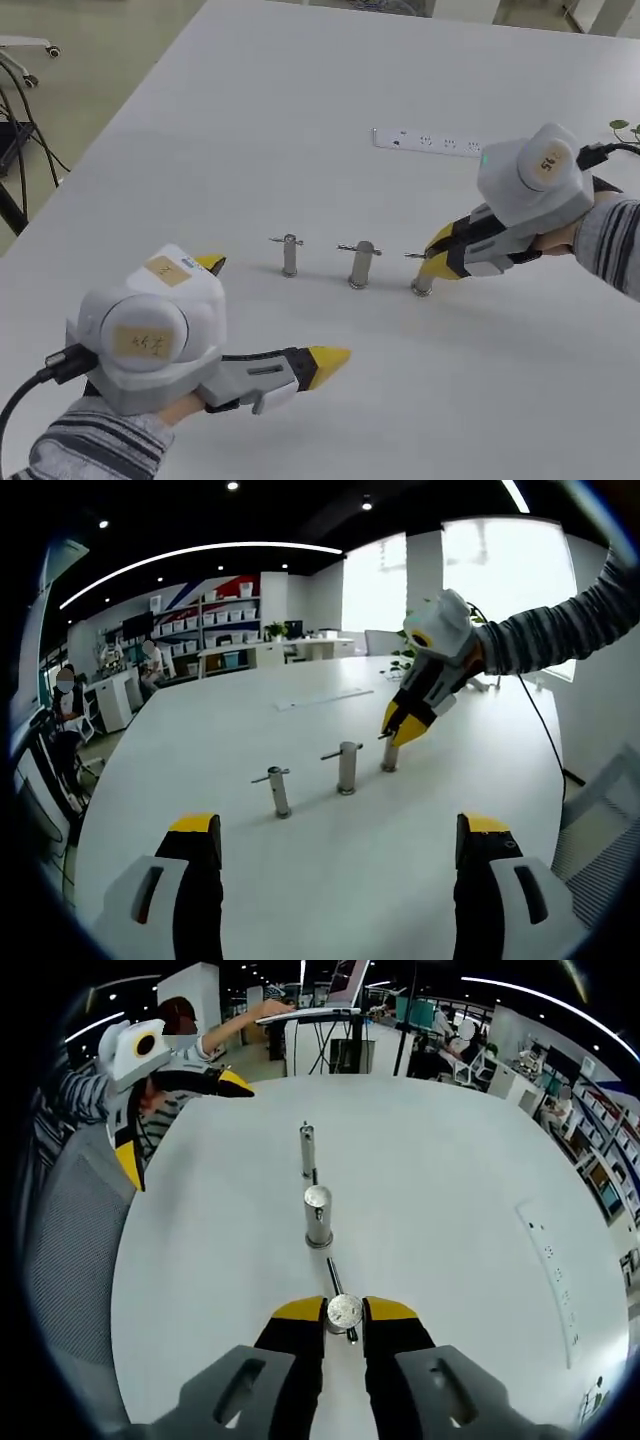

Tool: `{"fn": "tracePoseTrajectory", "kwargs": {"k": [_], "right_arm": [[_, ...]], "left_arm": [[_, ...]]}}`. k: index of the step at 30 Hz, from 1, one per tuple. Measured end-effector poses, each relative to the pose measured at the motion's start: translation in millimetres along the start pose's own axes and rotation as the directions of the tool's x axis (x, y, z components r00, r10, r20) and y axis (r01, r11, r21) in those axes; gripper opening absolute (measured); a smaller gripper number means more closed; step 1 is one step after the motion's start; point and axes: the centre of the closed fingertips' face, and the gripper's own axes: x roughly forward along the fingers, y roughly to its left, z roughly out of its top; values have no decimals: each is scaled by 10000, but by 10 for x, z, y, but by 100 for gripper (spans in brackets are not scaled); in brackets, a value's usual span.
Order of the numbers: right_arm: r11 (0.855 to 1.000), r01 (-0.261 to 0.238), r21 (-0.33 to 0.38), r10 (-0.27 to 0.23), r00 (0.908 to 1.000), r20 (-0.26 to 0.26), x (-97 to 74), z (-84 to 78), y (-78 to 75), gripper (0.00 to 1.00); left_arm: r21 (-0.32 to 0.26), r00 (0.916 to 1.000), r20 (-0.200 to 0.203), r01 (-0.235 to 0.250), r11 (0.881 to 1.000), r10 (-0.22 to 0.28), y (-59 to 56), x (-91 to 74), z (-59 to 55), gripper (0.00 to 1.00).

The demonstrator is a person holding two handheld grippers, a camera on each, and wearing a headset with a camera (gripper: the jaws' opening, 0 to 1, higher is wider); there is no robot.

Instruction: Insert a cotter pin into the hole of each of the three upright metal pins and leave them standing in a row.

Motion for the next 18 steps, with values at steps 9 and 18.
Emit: {"fn": "tracePoseTrajectory", "kwargs": {"k": [9, 18], "right_arm": [[9978, 670, 1, -670, 9975, -238, -36, -63, -56, 20], [9694, 1624, 1840, -1775, 9817, 686, -257, -91, -59, 44]], "left_arm": [[36, 9999, -85, -81, 10000, 82, 30, 1, -2, 97], [-266, 9995, 152, -281, 9993, 285, 85, -53, 74, 96]]}}
